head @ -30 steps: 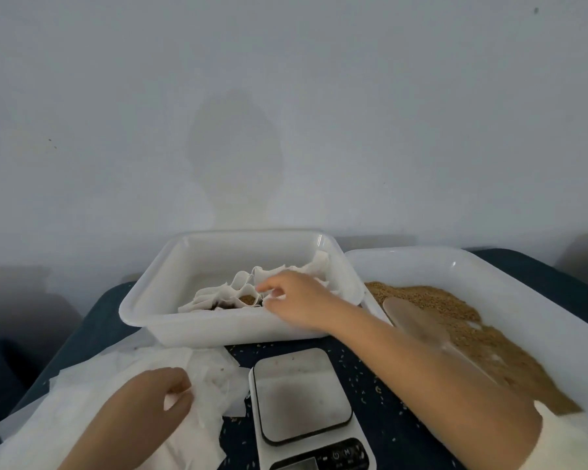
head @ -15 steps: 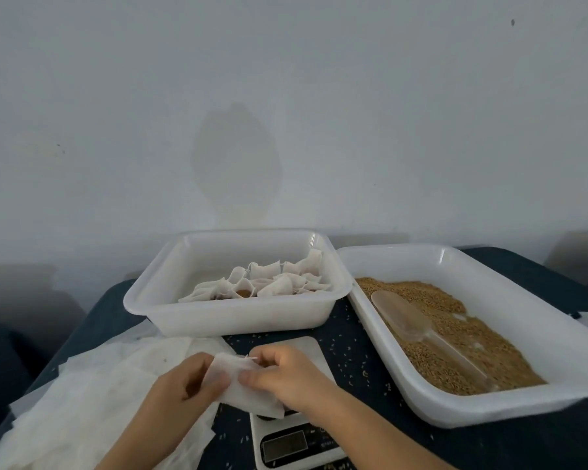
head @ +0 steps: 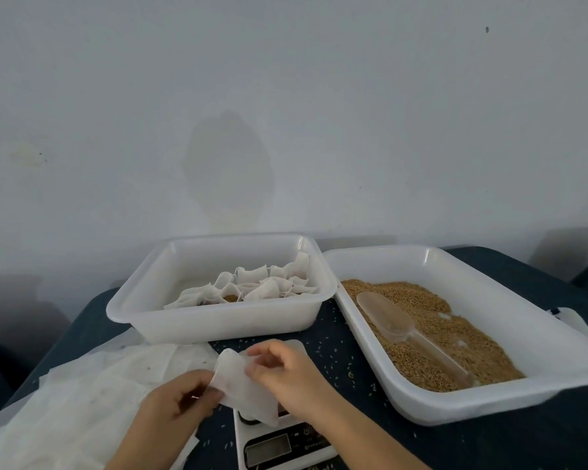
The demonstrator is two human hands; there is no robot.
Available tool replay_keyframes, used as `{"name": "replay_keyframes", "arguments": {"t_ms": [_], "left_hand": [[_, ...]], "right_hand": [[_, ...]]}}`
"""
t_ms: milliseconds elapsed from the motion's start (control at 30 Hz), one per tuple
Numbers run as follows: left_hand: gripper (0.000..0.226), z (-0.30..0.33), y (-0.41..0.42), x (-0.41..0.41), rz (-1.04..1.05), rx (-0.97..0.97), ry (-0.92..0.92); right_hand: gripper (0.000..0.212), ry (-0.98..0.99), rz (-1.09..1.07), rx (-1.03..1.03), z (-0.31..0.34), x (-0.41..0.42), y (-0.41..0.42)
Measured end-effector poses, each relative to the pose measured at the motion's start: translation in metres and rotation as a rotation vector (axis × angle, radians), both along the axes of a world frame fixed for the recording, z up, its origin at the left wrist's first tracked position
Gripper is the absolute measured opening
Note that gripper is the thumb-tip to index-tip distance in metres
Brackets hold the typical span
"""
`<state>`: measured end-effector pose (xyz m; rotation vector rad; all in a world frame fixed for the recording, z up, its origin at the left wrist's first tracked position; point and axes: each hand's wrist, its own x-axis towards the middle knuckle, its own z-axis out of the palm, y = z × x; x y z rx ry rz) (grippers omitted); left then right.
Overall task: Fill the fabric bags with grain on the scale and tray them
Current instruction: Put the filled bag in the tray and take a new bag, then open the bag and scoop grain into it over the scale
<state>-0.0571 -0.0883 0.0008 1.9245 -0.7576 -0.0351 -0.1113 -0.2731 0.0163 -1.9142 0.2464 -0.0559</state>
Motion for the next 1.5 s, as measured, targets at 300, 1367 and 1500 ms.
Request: {"name": "replay_keyframes", "arguments": {"t_ms": [300,1367,1500], "left_hand": [[0.012,0.016,-0.024,-0.008,-0.086,0.160,-0.676],[0.044,0.013,-0.033,0.000,-0.042,0.062,-0.531],[0.026,0.012,-0.036,0.000,-0.045,0.001,-0.551]], "right_hand": [[0.030,-0.078,0.074,-0.150,0.018,-0.002,0.006],[0.025,0.595,-0.140,-0.966,0.066,-0.023,-0.149],[0.037,0.754,-0.058,-0.968,0.046,-0.020,-0.159]]}}
